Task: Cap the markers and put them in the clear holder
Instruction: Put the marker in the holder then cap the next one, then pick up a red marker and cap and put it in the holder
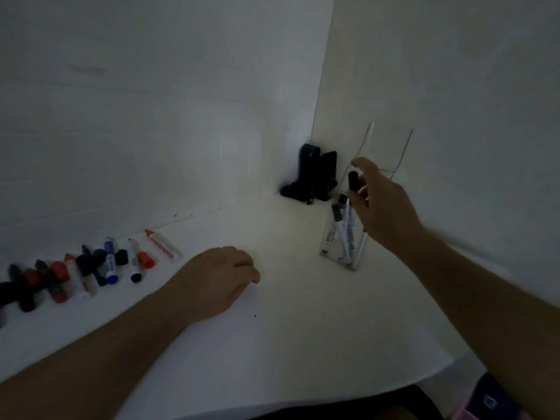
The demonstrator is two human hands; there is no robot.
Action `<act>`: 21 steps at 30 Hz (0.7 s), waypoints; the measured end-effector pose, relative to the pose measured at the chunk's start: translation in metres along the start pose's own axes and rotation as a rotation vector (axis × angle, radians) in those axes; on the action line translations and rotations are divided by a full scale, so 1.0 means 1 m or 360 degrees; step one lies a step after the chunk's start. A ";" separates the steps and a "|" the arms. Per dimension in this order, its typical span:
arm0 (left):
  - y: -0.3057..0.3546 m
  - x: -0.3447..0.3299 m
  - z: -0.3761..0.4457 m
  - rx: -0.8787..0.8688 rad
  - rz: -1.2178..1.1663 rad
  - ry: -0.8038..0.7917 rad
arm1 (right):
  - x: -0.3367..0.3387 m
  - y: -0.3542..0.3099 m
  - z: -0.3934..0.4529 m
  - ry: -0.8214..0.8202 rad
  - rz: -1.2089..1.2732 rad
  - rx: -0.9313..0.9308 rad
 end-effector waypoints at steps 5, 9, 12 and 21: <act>0.004 0.006 -0.003 0.0046 -0.0017 0.0034 | -0.015 0.008 0.001 -0.0205 -0.0254 -0.0110; 0.005 0.007 -0.003 0.0060 -0.0040 0.0030 | -0.023 0.004 0.003 -0.0560 -0.0337 -0.0105; 0.005 0.008 -0.003 0.0050 -0.0044 0.0027 | -0.027 0.004 0.002 -0.0657 -0.0290 -0.0118; 0.002 0.013 -0.003 0.0126 -0.0117 0.0049 | -0.030 -0.007 -0.001 0.0125 -0.0219 0.0074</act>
Point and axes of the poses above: each hand's wrist, its own z-axis towards the middle knuckle, its own x-axis out of the back of the hand, y = z × x, the point moved 2 cm from there along z, towards the middle knuckle, and after that the axes turned 12 degrees about -z, right-handed, at the moved point
